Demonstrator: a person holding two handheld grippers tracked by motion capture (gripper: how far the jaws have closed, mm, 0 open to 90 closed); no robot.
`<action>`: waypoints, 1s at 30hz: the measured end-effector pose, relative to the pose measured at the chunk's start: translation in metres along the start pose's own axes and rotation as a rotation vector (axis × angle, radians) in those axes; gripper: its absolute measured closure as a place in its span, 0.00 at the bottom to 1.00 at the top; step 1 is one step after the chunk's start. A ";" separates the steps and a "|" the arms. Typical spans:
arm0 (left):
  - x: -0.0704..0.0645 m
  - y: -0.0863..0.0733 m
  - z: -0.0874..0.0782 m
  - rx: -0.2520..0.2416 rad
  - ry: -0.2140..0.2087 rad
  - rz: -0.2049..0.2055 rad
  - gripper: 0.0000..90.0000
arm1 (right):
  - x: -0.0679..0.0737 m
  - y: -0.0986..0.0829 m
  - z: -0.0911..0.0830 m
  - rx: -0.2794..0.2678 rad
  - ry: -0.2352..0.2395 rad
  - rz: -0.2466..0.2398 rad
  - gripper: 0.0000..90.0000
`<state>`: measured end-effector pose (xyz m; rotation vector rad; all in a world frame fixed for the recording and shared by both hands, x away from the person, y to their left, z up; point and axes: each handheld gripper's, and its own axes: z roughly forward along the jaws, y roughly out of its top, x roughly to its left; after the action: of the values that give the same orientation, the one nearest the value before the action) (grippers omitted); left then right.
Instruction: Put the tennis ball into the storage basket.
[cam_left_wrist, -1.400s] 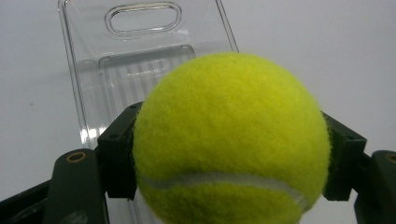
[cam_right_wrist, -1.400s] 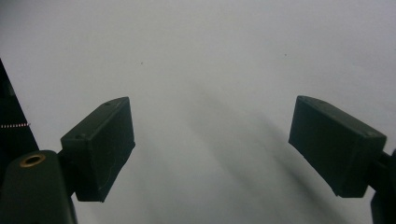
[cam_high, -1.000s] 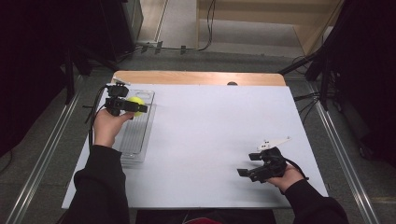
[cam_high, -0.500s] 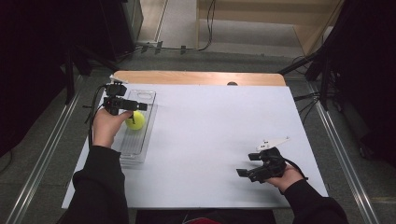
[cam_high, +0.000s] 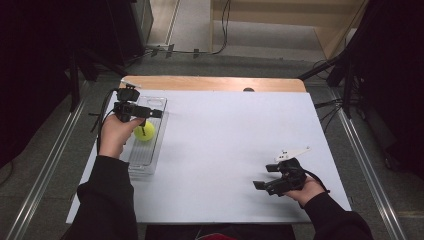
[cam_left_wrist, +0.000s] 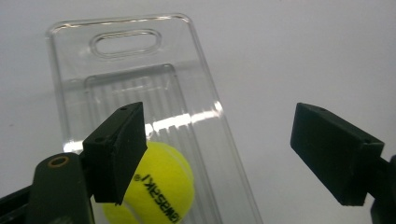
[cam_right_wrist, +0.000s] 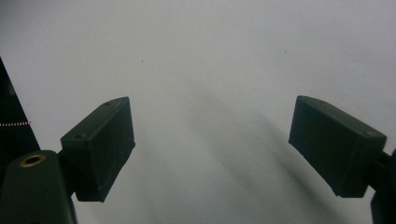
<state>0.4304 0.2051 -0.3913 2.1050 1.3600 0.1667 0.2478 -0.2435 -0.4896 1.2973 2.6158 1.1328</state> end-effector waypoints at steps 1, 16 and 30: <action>-0.002 0.000 0.001 0.007 -0.007 0.009 0.21 | 0.000 0.000 0.000 -0.002 0.001 -0.001 0.14; -0.027 0.004 0.005 0.008 -0.101 0.074 0.22 | 0.000 0.000 0.000 -0.002 0.002 0.001 0.14; -0.049 0.001 0.012 0.017 -0.168 0.127 0.22 | 0.000 0.000 0.000 -0.004 0.002 0.002 0.14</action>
<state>0.4132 0.1576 -0.3897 2.1677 1.1344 0.0299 0.2480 -0.2439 -0.4895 1.2992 2.6129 1.1388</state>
